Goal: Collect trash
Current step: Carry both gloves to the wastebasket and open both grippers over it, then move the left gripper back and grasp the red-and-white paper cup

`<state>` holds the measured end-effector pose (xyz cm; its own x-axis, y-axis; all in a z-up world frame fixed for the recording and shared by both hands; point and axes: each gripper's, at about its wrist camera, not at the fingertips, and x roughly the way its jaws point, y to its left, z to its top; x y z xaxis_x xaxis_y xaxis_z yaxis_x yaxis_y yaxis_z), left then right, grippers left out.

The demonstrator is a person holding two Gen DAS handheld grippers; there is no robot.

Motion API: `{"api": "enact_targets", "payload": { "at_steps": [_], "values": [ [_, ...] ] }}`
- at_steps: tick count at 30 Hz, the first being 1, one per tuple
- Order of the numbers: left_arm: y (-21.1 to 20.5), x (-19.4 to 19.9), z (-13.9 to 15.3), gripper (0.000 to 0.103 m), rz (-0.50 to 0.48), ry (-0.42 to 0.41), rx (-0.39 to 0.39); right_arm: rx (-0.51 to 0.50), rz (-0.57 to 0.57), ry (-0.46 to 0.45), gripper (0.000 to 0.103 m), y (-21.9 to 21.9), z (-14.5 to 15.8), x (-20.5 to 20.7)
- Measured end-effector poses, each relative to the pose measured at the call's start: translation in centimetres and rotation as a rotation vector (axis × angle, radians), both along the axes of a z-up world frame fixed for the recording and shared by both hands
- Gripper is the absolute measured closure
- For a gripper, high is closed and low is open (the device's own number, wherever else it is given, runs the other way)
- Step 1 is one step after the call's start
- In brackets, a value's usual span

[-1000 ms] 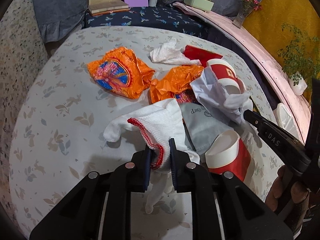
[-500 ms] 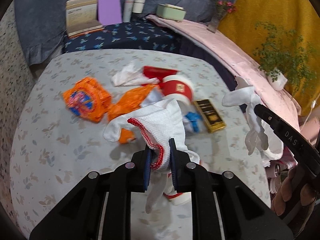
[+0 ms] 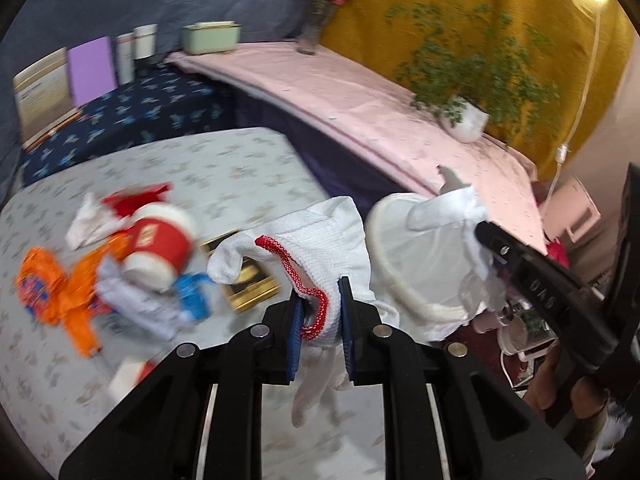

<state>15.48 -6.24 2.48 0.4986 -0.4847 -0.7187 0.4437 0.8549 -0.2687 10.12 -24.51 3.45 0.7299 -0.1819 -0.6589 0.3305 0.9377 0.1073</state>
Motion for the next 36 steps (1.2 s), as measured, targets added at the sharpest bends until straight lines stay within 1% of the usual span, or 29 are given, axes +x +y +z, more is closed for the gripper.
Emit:
{"api": "enact_targets", "payload": {
  "at_steps": [2,8,14,17,19,20,21,22,24,28,30,31,34,36],
  "values": [
    [-3.0,0.2,0.2,0.087,-0.045,-0.012,0.008,0.003,-0.035,0.007,0.1,-2.0,-0.3,-0.2],
    [-10.3,1.8,-0.4,0.087,-0.166,0.013,-0.005,0.035,-0.11,0.036,0.1,-6.7,-1.8,-0.2],
    [-15.5,2.8,-2.2,0.086,-0.256,0.038,0.018,0.037,-0.151,0.063,0.099,-9.3,-3.1,0.3],
    [-17.3,3.3,-2.7,0.084,-0.276,0.042,0.015,0.034,-0.171,0.063,0.096,-10.1,-3.4,0.4],
    [-17.9,3.6,-2.8,0.07,-0.27,0.037,0.007,0.026,-0.184,0.062,0.09,-10.4,-3.4,0.4],
    [-17.9,3.7,-2.8,0.054,-0.26,0.032,0.006,0.024,-0.192,0.06,0.082,-10.5,-3.3,0.5],
    [-17.7,3.8,-2.7,0.047,-0.233,0.02,-0.001,0.018,-0.211,0.057,0.078,-10.7,-3.2,0.4],
    [-17.5,4.0,-2.5,0.045,-0.219,0.012,-0.008,0.027,-0.215,0.049,0.076,-10.9,-3.1,0.2],
    [-17.2,4.3,-2.2,0.041,-0.214,0.01,-0.017,0.033,-0.225,0.035,0.065,-11.1,-2.7,-0.1],
    [-16.1,4.3,-1.8,0.039,-0.185,0.0,-0.012,0.02,-0.222,0.014,0.059,-10.7,-1.7,-0.8],
    [-15.1,4.3,-1.5,0.038,-0.168,0.0,-0.014,0.008,-0.216,0.004,0.054,-10.0,-1.1,-1.2],
    [-14.7,4.3,-1.4,0.037,-0.157,0.0,-0.012,-0.002,-0.214,-0.001,0.053,-9.6,-0.7,-1.4],
    [-12.9,3.8,-0.8,0.034,-0.12,-0.02,0.001,-0.015,-0.193,-0.021,0.047,-8.3,0.3,-1.9],
    [-11.3,3.3,-0.3,0.03,-0.088,-0.036,0.01,-0.024,-0.175,-0.033,0.043,-7.1,0.9,-2.3]
  ]
}}
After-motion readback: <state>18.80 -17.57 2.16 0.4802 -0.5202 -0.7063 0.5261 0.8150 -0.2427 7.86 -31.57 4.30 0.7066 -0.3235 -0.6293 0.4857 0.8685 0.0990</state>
